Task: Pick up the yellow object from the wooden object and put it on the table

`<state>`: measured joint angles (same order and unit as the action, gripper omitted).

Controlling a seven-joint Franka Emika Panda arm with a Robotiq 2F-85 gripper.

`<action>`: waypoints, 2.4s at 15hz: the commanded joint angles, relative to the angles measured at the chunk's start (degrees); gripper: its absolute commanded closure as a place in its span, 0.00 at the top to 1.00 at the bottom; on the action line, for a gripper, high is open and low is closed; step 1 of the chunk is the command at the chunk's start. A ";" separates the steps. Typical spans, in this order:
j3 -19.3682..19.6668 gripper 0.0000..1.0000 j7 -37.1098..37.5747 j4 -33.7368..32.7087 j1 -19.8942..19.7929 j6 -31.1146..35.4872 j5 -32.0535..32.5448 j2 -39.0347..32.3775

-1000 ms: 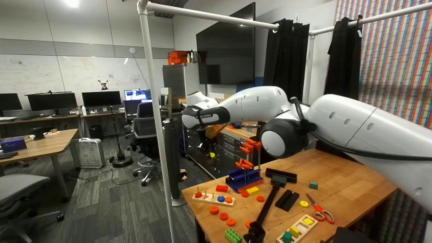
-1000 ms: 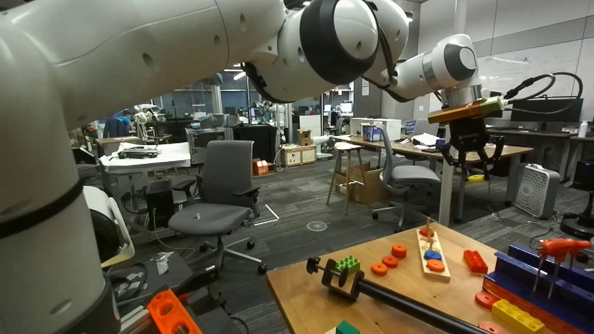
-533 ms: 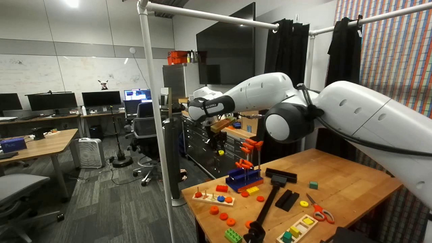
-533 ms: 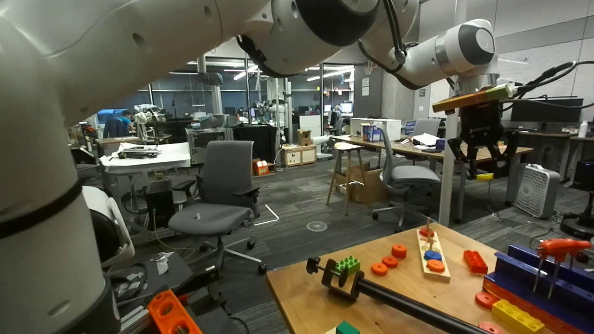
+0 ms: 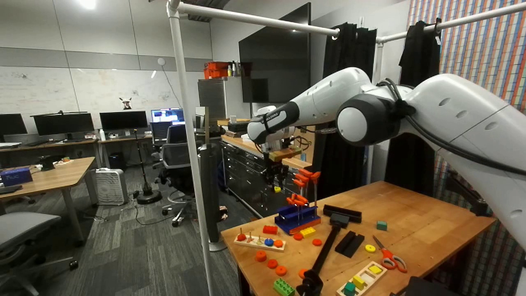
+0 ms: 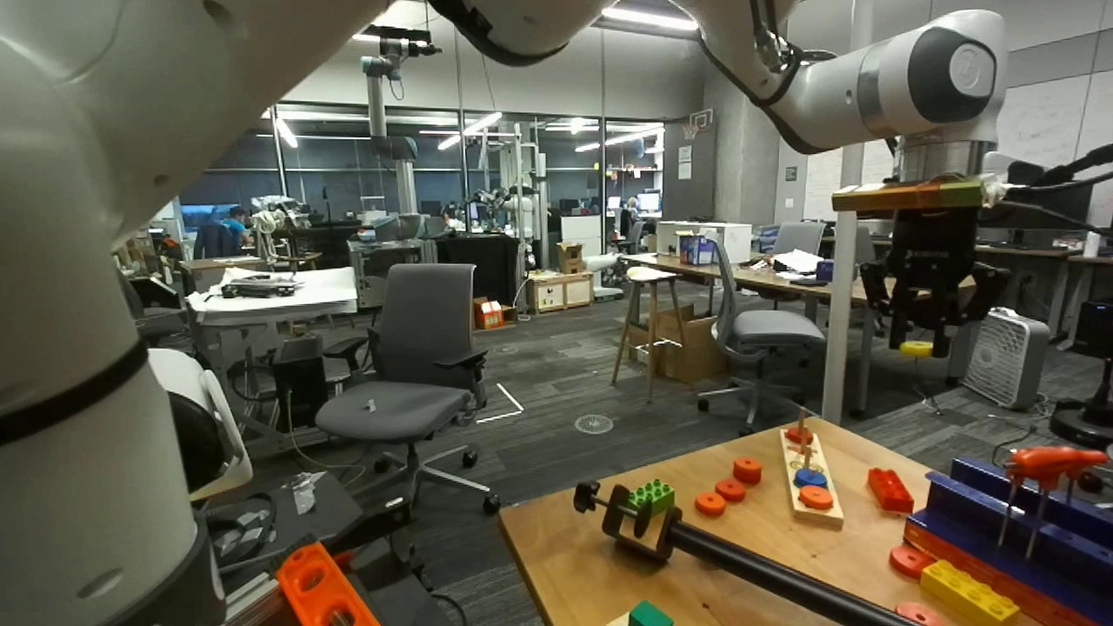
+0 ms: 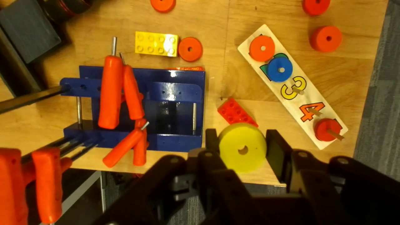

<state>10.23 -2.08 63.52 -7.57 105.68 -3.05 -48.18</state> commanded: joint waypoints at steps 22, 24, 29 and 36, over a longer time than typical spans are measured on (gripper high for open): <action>-0.43 0.23 -13.42 69.59 -14.68 44.33 -1.72 22.45; -0.73 0.23 -14.88 69.50 -15.17 43.13 -1.26 21.57; -2.01 0.23 -16.43 69.44 -15.74 44.41 -2.19 21.32; -3.60 0.71 -17.81 69.22 -17.32 43.99 -4.16 20.88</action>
<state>7.95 -17.74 131.66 -23.08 148.93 -5.20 -28.26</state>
